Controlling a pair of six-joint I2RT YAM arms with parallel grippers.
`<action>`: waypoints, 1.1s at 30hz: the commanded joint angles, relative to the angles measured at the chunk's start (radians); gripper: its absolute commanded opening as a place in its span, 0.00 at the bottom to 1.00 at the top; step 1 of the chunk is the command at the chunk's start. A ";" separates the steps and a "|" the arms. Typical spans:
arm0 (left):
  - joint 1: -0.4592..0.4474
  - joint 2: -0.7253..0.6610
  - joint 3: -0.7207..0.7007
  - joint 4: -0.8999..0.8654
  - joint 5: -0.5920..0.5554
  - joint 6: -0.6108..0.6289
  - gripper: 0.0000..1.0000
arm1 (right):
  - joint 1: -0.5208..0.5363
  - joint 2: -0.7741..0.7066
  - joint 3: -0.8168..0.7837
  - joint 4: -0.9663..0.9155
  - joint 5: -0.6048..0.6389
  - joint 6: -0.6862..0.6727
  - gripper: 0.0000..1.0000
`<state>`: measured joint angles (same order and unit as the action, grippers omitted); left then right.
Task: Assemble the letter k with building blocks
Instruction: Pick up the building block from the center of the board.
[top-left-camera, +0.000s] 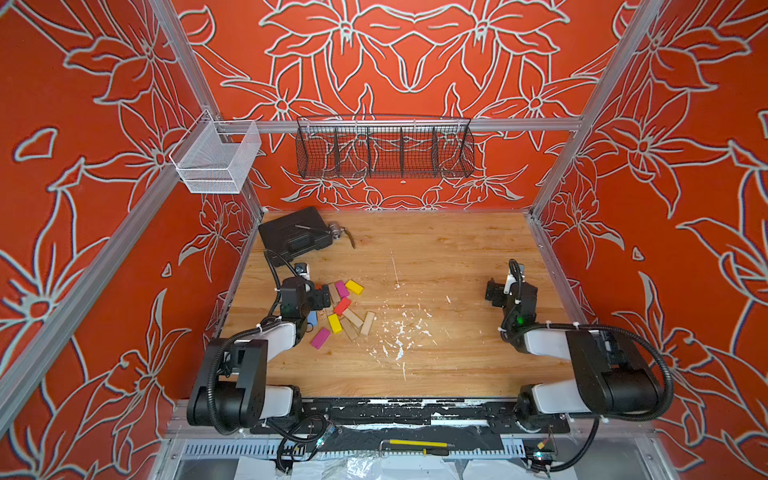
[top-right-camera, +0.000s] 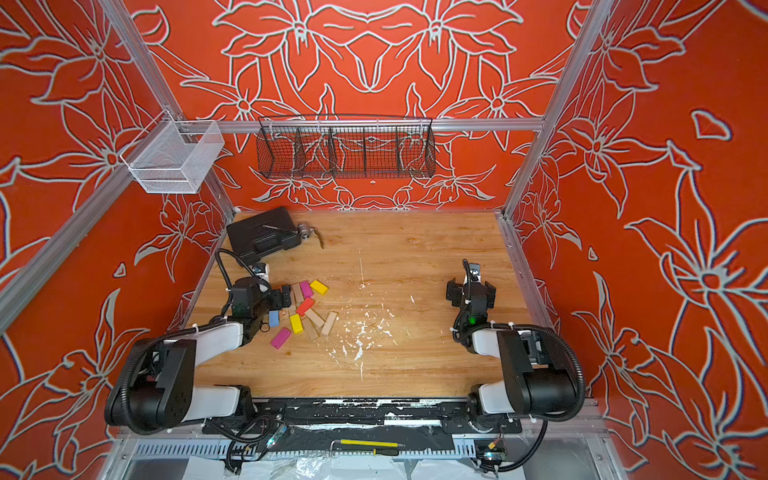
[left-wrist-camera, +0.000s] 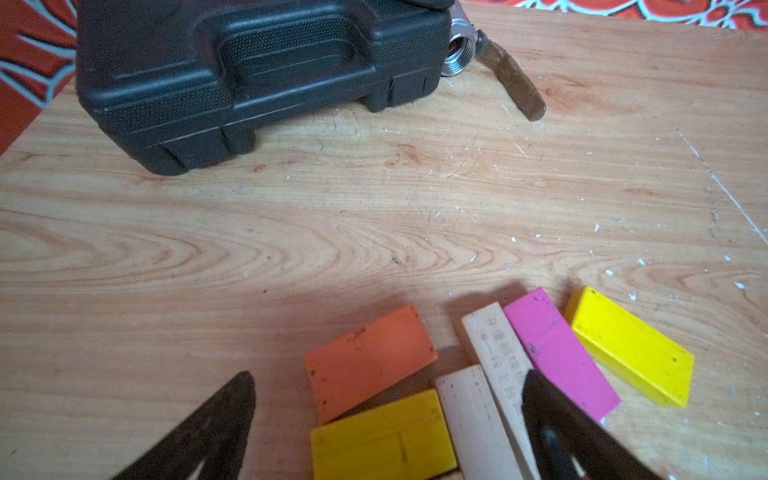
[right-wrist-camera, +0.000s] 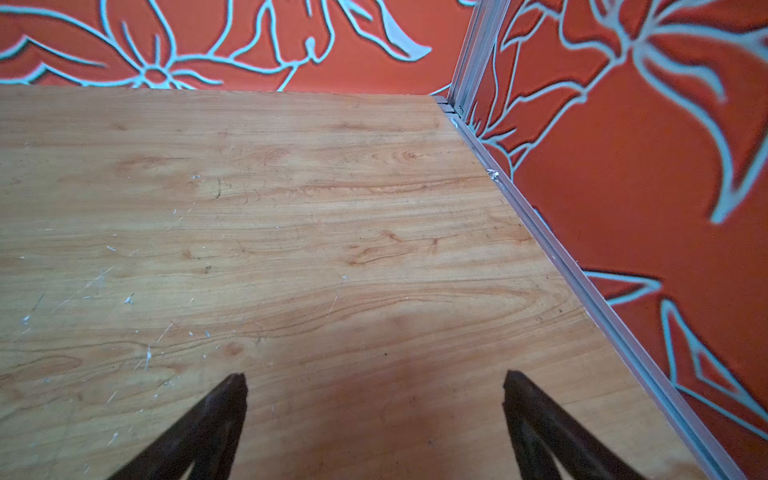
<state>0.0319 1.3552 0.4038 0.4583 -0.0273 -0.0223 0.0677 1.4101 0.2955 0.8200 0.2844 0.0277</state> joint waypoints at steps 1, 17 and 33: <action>0.003 -0.010 0.012 0.019 0.006 0.001 0.97 | 0.005 -0.002 0.011 0.005 0.021 0.010 0.98; 0.002 -0.010 0.013 0.017 0.006 0.001 0.97 | 0.005 -0.002 0.010 0.004 0.021 0.011 0.98; 0.002 -0.060 0.061 -0.099 -0.056 -0.030 0.97 | 0.005 -0.229 0.059 -0.279 -0.015 0.020 0.98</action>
<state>0.0319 1.3422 0.4152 0.4225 -0.0471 -0.0311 0.0677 1.2724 0.3019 0.6983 0.2790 0.0280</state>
